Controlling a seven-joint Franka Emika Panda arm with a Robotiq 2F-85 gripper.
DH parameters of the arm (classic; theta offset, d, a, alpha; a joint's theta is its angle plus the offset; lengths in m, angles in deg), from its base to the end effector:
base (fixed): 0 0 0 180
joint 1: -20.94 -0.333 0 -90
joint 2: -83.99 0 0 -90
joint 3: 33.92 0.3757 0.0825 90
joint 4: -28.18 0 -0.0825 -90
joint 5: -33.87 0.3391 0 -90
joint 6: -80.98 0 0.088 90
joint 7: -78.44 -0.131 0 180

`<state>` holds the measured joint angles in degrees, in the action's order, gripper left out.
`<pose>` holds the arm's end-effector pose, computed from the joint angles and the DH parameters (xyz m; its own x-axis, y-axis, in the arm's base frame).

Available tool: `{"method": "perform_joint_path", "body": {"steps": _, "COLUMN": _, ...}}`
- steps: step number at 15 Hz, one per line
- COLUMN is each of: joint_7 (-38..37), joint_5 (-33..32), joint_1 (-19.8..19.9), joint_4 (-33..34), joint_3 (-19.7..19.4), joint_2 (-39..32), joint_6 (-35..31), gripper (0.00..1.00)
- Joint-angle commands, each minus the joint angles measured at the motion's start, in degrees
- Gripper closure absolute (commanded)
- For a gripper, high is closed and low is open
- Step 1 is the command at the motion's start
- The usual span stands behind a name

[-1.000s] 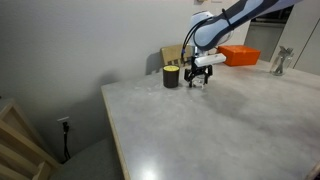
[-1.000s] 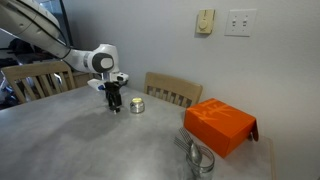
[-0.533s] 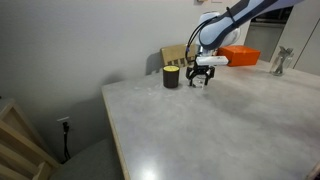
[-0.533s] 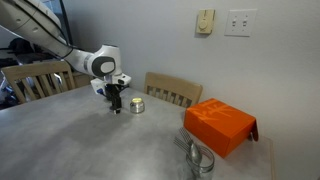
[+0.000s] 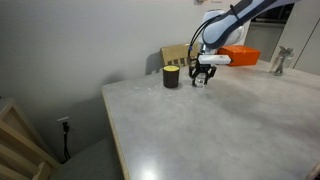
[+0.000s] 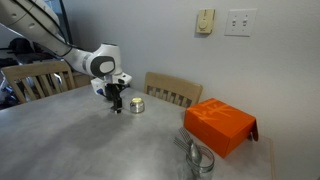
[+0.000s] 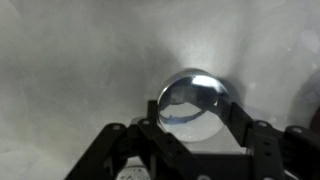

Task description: Put the silver lid on top of the silver vessel on the table

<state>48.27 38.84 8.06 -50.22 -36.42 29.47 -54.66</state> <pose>0.7382 0.1465 0.1871 0.9255 -0.3777 0.0275 -0.3762 -0.9253 -0.0484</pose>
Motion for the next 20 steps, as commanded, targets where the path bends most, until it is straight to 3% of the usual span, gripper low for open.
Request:
{"method": "perform_joint_path", "body": {"steps": 1, "joint_7": 2.26, "joint_5": -1.5, "joint_1": -0.03, "joint_4": -3.28, "joint_3": -0.74, "joint_2": 3.33, "joint_6": 0.17, "gripper": 0.56}}
{"method": "perform_joint_path", "body": {"steps": 10, "joint_7": 6.96, "joint_5": -6.76, "joint_1": 1.59, "joint_4": -5.36, "joint_3": -2.31, "joint_2": 14.81, "joint_6": 6.84, "gripper": 0.56}}
{"method": "perform_joint_path", "body": {"steps": 16, "joint_7": 16.47, "joint_5": -3.43, "joint_1": 7.71, "joint_4": -1.79, "joint_3": 1.02, "joint_2": 12.84, "joint_6": 8.07, "gripper": 0.56}}
{"method": "perform_joint_path", "body": {"steps": 20, "joint_7": 22.94, "joint_5": -3.67, "joint_1": 9.63, "joint_4": 3.23, "joint_3": 2.41, "joint_2": 10.49, "joint_6": 11.38, "gripper": 0.56}}
